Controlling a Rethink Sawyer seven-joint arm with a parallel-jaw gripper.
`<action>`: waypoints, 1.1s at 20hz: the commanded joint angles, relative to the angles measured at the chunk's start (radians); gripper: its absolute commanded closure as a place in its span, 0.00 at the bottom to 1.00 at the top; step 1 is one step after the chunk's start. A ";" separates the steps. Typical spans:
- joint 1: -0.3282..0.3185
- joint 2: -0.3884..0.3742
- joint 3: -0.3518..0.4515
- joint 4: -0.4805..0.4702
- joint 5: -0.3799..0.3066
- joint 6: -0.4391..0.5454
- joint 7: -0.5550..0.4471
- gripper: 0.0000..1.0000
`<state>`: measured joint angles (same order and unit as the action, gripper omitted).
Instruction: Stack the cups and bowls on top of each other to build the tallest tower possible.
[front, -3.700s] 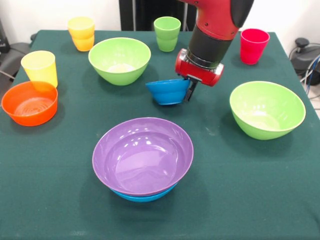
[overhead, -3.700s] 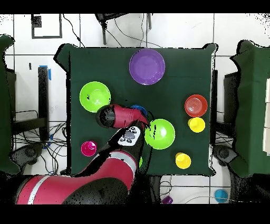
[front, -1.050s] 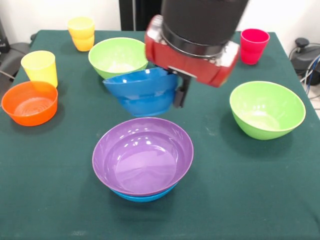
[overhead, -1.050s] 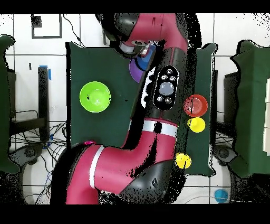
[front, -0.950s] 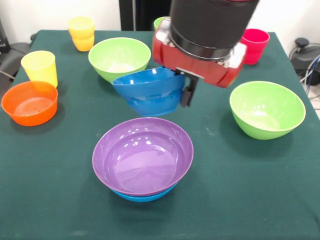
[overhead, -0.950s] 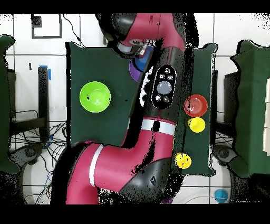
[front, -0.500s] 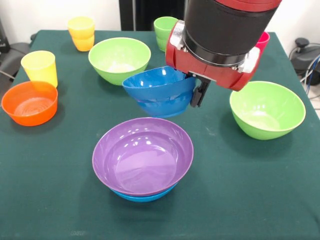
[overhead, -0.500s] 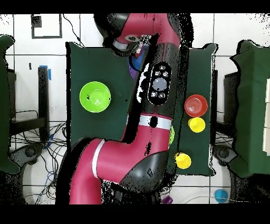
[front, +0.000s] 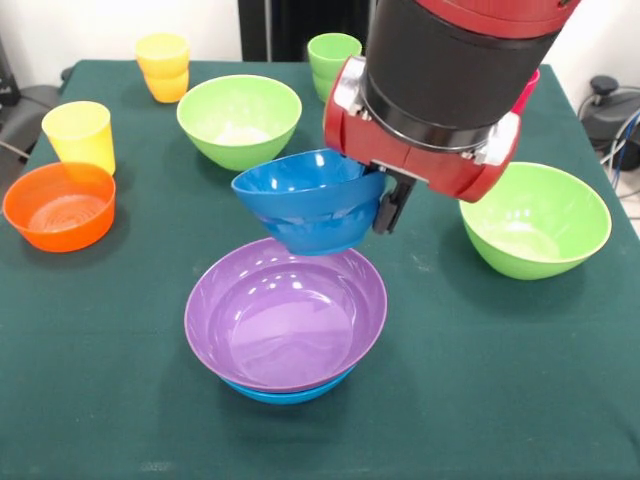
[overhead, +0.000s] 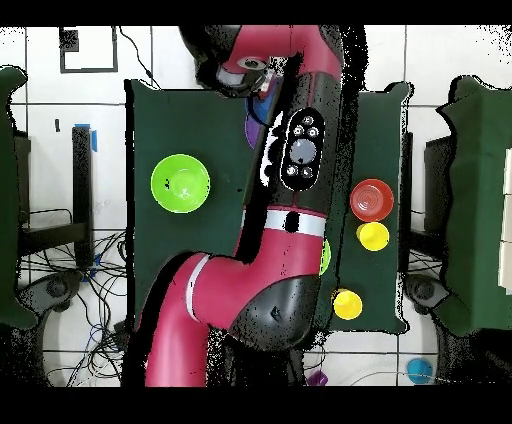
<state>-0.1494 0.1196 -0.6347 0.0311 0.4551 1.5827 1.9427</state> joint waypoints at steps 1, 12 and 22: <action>-0.056 0.080 -0.265 -0.064 0.181 0.002 -0.021 1.00; -0.138 0.152 -0.630 -0.064 0.474 -0.119 -0.063 1.00; -0.173 0.170 -0.811 -0.049 0.629 -0.143 -0.128 1.00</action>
<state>-0.3083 0.2732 -1.3153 -0.0226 1.0200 1.4964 1.9427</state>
